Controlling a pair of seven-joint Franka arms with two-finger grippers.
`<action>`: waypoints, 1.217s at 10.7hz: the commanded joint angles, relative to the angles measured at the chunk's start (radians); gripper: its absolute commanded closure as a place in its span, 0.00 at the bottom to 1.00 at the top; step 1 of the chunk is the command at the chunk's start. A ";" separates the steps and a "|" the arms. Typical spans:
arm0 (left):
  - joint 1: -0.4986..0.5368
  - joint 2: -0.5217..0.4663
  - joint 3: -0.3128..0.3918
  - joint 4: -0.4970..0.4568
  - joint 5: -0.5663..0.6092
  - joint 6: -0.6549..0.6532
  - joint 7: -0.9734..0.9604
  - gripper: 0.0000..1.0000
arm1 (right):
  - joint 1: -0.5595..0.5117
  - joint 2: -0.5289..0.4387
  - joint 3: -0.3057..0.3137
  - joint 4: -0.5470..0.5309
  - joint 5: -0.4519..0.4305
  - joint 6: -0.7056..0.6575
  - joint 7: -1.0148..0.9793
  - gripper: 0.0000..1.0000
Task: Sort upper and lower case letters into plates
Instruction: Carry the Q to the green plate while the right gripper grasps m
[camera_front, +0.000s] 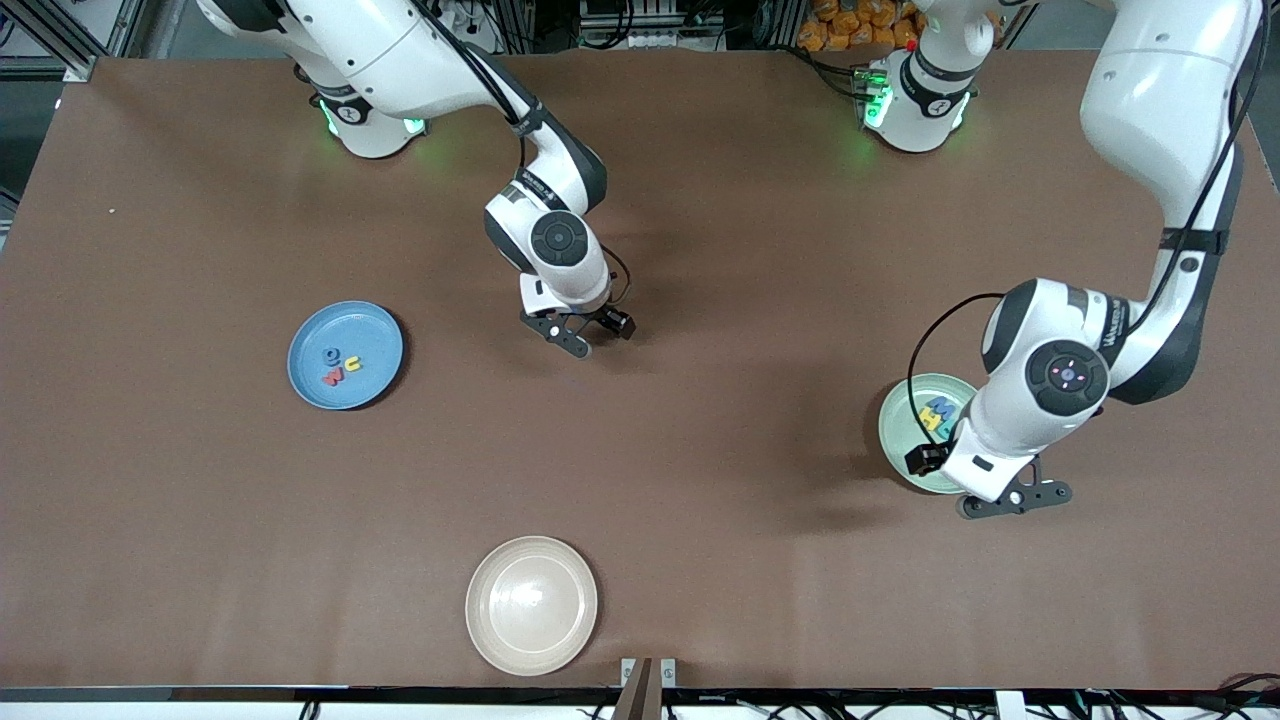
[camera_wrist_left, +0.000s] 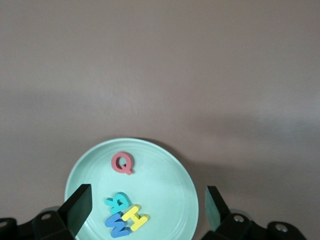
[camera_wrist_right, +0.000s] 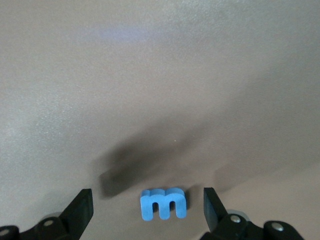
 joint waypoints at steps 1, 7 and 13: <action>0.005 -0.096 0.000 -0.020 -0.025 -0.035 0.080 0.00 | -0.020 -0.071 0.016 -0.097 -0.026 0.067 0.029 0.02; 0.003 -0.173 -0.035 -0.012 -0.079 -0.139 0.082 0.00 | -0.026 -0.092 0.022 -0.169 -0.026 0.161 0.029 0.16; 0.003 -0.188 -0.058 0.003 -0.111 -0.180 0.083 0.00 | -0.025 -0.081 0.027 -0.165 -0.027 0.166 0.029 0.30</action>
